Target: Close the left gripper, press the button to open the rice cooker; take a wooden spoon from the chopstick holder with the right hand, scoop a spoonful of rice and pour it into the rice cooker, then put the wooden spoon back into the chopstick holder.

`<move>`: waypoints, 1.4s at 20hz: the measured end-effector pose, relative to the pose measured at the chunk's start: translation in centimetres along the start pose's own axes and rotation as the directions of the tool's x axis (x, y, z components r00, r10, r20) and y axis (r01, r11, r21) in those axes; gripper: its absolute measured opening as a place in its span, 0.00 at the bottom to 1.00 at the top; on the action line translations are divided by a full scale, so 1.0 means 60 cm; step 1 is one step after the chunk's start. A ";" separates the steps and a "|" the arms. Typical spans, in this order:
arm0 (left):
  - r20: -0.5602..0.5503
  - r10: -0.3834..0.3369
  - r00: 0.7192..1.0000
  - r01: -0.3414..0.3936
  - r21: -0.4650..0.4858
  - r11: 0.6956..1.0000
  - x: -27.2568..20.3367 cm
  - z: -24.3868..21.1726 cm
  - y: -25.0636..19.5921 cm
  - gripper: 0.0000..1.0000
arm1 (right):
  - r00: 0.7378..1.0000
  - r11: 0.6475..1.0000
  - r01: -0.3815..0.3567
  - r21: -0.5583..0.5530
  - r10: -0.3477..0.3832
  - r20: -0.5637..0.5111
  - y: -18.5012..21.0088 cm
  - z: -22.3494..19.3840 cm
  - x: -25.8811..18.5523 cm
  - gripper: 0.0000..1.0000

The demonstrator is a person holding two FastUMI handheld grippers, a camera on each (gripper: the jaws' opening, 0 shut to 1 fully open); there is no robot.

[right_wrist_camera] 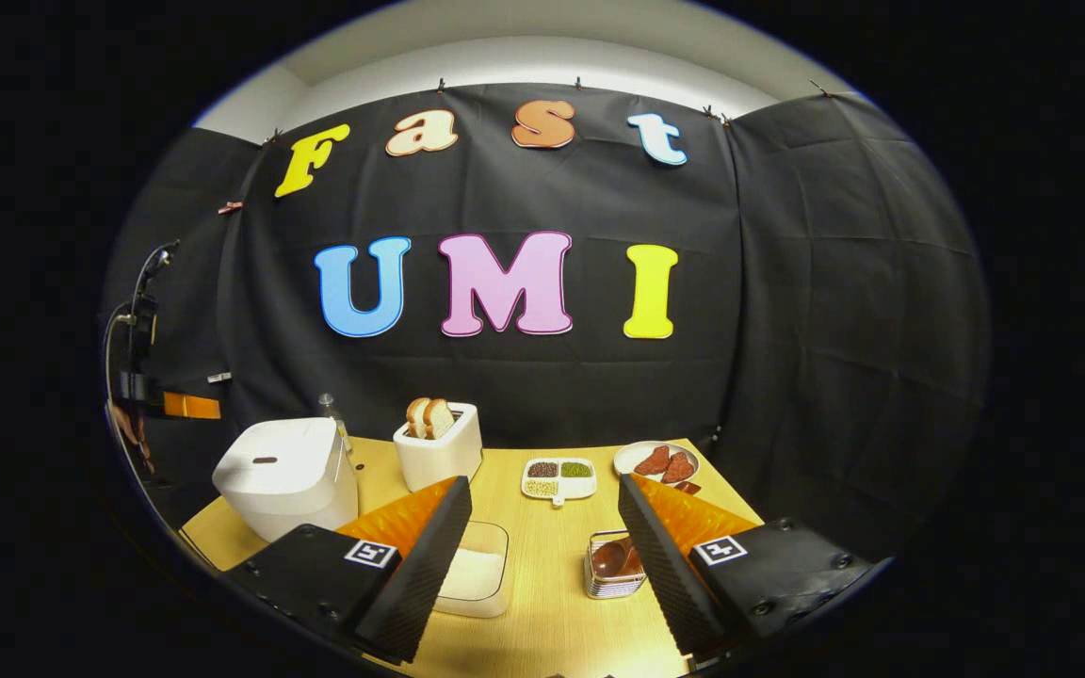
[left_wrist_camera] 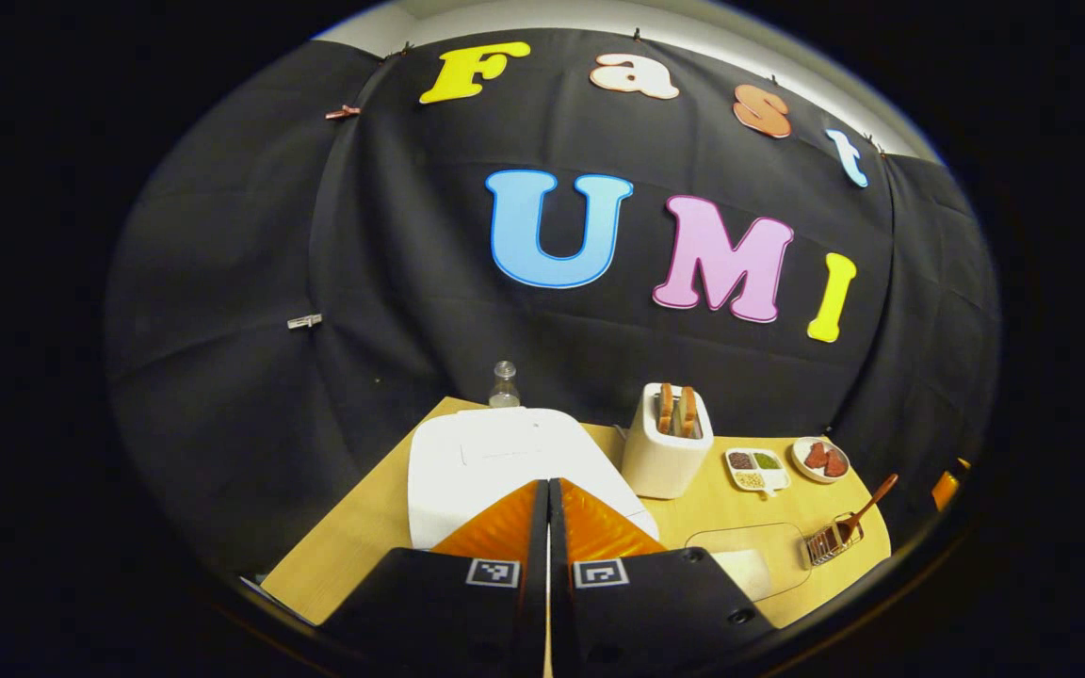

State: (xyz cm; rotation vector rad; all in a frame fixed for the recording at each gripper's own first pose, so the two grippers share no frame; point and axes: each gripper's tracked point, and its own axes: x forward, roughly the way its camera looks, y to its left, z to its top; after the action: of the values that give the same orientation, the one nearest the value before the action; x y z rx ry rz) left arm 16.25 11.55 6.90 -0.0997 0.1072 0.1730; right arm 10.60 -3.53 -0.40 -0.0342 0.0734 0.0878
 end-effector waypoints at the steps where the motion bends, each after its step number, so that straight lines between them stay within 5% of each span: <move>1: -0.018 -0.022 1.000 0.022 -0.009 1.000 0.014 -0.007 -0.006 0.07 | 1.000 1.000 0.003 0.000 -0.003 0.002 -0.004 0.002 0.003 0.98; 14: -0.225 -0.047 0.973 0.039 -0.036 0.999 0.156 -0.127 -0.004 0.07 | 0.997 0.998 0.069 0.003 -0.068 -0.039 -0.050 -0.018 0.003 0.98; 24: -0.223 -0.036 0.974 0.029 -0.037 0.999 0.156 -0.131 -0.005 0.08 | 0.996 0.996 0.078 0.047 -0.075 -0.054 -0.063 -0.028 0.012 0.98; 28: -0.101 0.006 0.995 -0.008 -0.017 1.000 0.136 -0.073 -0.006 0.08 | 0.997 0.997 0.055 0.048 -0.052 -0.059 -0.056 -0.032 0.011 0.98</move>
State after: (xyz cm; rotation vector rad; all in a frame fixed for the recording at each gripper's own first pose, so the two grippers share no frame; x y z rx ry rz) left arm 23.90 12.09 1.68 -0.1258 0.2072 0.1760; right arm 11.41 -6.89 -2.29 0.0107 0.1323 0.0312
